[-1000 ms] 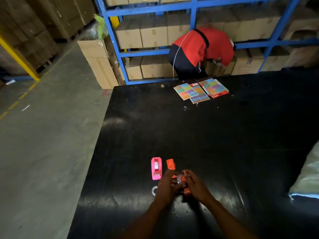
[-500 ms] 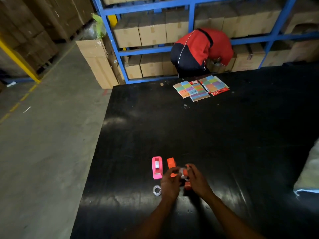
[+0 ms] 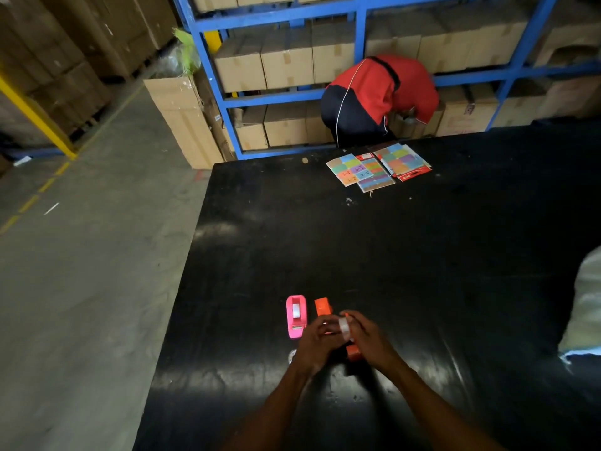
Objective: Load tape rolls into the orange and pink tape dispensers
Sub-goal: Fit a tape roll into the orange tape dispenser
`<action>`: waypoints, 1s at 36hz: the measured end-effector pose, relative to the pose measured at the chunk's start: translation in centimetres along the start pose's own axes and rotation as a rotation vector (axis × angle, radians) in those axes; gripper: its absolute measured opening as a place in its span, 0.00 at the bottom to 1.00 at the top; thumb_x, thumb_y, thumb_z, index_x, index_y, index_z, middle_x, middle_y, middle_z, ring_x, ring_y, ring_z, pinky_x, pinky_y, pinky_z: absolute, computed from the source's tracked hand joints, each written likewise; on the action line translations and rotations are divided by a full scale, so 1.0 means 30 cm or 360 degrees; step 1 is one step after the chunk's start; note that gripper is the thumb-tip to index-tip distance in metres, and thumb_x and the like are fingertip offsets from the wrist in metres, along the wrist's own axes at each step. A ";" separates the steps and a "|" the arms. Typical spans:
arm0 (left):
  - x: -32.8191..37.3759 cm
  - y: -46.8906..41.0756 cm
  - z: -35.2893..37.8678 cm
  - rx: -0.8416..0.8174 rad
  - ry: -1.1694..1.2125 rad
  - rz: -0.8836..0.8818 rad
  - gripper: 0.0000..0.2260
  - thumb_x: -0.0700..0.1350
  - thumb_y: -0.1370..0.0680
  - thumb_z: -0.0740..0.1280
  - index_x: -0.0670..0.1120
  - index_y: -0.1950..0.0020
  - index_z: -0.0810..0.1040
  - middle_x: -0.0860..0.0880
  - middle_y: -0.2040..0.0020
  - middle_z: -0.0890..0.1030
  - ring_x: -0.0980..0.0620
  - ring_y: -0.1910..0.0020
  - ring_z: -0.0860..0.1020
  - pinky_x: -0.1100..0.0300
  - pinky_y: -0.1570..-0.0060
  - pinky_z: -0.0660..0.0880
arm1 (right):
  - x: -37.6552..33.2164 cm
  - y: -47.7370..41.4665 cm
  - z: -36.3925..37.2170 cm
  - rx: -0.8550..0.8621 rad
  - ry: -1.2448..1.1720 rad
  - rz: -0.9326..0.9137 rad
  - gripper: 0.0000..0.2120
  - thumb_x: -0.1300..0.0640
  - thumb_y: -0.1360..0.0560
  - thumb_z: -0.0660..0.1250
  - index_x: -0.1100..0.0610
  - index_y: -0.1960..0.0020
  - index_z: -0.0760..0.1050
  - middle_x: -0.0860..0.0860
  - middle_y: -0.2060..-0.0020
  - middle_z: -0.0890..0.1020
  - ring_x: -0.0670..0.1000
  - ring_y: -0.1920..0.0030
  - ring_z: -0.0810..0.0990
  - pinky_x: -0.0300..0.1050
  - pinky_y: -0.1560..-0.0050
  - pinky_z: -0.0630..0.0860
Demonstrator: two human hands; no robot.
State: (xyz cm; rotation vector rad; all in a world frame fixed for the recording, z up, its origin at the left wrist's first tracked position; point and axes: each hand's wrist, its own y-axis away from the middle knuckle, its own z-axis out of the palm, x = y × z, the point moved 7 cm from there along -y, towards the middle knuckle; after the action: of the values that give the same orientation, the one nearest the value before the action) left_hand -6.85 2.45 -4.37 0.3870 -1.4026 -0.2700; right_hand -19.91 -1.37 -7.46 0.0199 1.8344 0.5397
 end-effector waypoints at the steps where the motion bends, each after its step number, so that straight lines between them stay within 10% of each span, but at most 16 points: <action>1: 0.000 -0.007 -0.001 0.0011 -0.0010 0.0016 0.16 0.33 0.29 0.74 0.38 0.43 0.78 0.32 0.43 0.81 0.36 0.42 0.81 0.42 0.39 0.78 | -0.004 0.003 0.007 -0.0009 -0.0035 0.0035 0.13 0.48 0.18 0.57 0.45 0.36 0.73 0.50 0.41 0.81 0.45 0.45 0.81 0.35 0.51 0.77; 4: 0.007 -0.017 -0.007 0.0001 -0.0035 0.0015 0.19 0.43 0.35 0.80 0.46 0.46 0.81 0.39 0.45 0.84 0.40 0.44 0.83 0.46 0.43 0.81 | -0.007 0.012 0.020 -0.0025 -0.0124 0.0137 0.15 0.43 0.19 0.56 0.42 0.34 0.71 0.49 0.42 0.79 0.48 0.47 0.82 0.33 0.65 0.78; 9: -0.015 -0.047 -0.017 -0.0091 -0.0033 -0.0096 0.21 0.46 0.33 0.80 0.48 0.42 0.80 0.42 0.42 0.84 0.44 0.44 0.83 0.55 0.51 0.82 | -0.005 -0.005 0.010 0.0027 -0.0213 0.0082 0.15 0.51 0.17 0.57 0.52 0.33 0.72 0.56 0.41 0.81 0.54 0.45 0.83 0.46 0.52 0.82; 16: -0.028 -0.131 -0.067 0.0281 -0.0270 -0.0156 0.10 0.43 0.20 0.65 0.40 0.41 0.78 0.37 0.45 0.83 0.43 0.49 0.83 0.49 0.49 0.81 | 0.029 -0.047 -0.036 0.0133 -0.0305 0.0136 0.12 0.53 0.17 0.58 0.45 0.35 0.73 0.50 0.43 0.81 0.46 0.48 0.82 0.34 0.57 0.79; 20: -0.011 -0.182 -0.079 0.0450 -0.0862 -0.0140 0.13 0.40 0.21 0.66 0.40 0.37 0.75 0.40 0.42 0.81 0.42 0.44 0.80 0.60 0.54 0.78 | 0.051 -0.087 -0.069 0.0187 -0.0227 0.0135 0.14 0.53 0.16 0.55 0.48 0.34 0.73 0.54 0.41 0.80 0.55 0.43 0.81 0.58 0.36 0.76; 27: -0.018 -0.285 -0.030 0.0403 -0.1485 -0.0243 0.21 0.44 0.20 0.63 0.41 0.28 0.64 0.39 0.31 0.71 0.40 0.34 0.73 0.48 0.35 0.71 | 0.059 -0.140 -0.094 0.0194 -0.0159 0.0114 0.15 0.52 0.16 0.54 0.45 0.32 0.71 0.51 0.35 0.78 0.49 0.38 0.78 0.50 0.33 0.75; 33: -0.036 -0.326 -0.004 0.0315 -0.1739 -0.0325 0.20 0.42 0.19 0.59 0.43 0.26 0.62 0.39 0.28 0.65 0.40 0.30 0.67 0.48 0.31 0.69 | 0.065 -0.147 -0.108 0.0219 -0.0238 0.0194 0.15 0.52 0.17 0.55 0.45 0.33 0.72 0.53 0.40 0.79 0.46 0.50 0.82 0.32 0.68 0.79; 36: -0.032 -0.327 0.005 0.0313 -0.1732 -0.0249 0.19 0.40 0.19 0.58 0.43 0.27 0.64 0.40 0.30 0.70 0.42 0.31 0.70 0.50 0.31 0.69 | 0.059 -0.155 -0.107 0.0223 -0.0179 0.0196 0.17 0.54 0.16 0.54 0.50 0.29 0.70 0.53 0.35 0.77 0.50 0.42 0.79 0.28 0.57 0.77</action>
State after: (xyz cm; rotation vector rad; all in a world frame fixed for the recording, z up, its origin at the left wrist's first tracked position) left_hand -6.71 -6.07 -9.31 0.5452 -2.4825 -0.5129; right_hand -22.25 -6.16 -10.05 0.2546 1.7656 0.4846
